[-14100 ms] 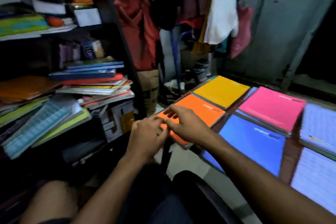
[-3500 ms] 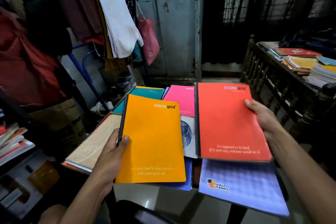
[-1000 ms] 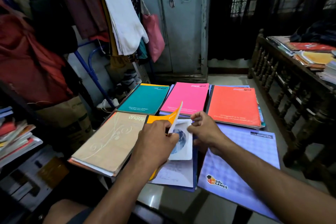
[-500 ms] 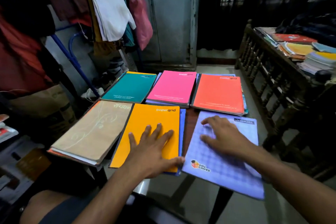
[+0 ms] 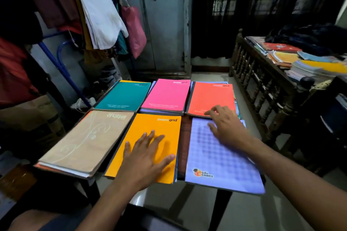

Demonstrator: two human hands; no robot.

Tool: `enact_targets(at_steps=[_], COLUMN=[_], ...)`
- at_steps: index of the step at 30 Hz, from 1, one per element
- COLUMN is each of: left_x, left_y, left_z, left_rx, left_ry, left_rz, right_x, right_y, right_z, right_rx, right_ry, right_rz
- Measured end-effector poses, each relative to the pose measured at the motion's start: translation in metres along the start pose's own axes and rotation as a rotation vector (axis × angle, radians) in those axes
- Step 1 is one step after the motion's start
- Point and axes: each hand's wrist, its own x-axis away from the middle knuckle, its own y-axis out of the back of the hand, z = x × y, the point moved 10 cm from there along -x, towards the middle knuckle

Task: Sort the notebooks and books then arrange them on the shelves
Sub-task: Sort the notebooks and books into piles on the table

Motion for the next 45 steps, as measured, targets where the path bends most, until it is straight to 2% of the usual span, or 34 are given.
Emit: enact_targets(at_steps=[2,4,8,11,13,15,18,20,24,27,31,36,41,45], left_x=[-0.003,-0.004,-0.003,0.000,0.008,0.032,0.103,0.158,0.277,0.329,0.329,0.310,0.331,0.345], left_y=[0.006,0.002,-0.001,0.008,0.034,0.080,0.141,0.166,0.188,0.192,0.190,0.188,0.199,0.218], left_z=[0.017,0.028,0.026,0.024,0.035,0.065,0.159,0.226,0.341,0.392,0.444,0.463,0.462,0.438], left_rx=[0.012,-0.024,-0.030,0.049,0.155,0.249,0.399,0.505,0.462,0.342,0.326,0.494,0.516,0.433], left_ry=[0.089,0.121,0.111,0.096,0.083,0.109,0.282,0.409,0.685,0.781,0.715,0.624,0.675,0.676], left_rz=[-0.039,0.005,0.034,-0.005,-0.130,-0.346,-0.670,-0.815,-0.960,-1.033,-0.993,-0.761,-0.814,-0.875], right_x=[-0.015,-0.022,-0.025,-0.030,-0.040,-0.051,-0.061,-0.062,-0.055,-0.052,-0.063,-0.064,-0.061,-0.029], right_y=[-0.005,-0.011,-0.008,0.003,0.012,0.022,0.040,0.041,0.030,0.021,0.001,0.006,0.038,0.037], right_z=[-0.020,-0.033,-0.041,-0.016,0.043,0.137,0.297,0.390,0.561,0.637,0.691,0.725,0.737,0.718], right_rx=[0.128,0.172,0.154,0.117,-0.081,-0.262,-0.458,-0.548,-0.662,-0.703,-0.734,-0.750,-0.819,-0.822], right_ry=[-0.034,-0.043,-0.105,-0.147,-0.034,0.177,0.453,0.569,0.716,0.727,0.638,0.612,0.674,0.687], right_rz=[0.031,0.049,0.114,0.150,0.132,0.155,0.185,0.236,0.343,0.367,0.394,0.470,0.379,0.452])
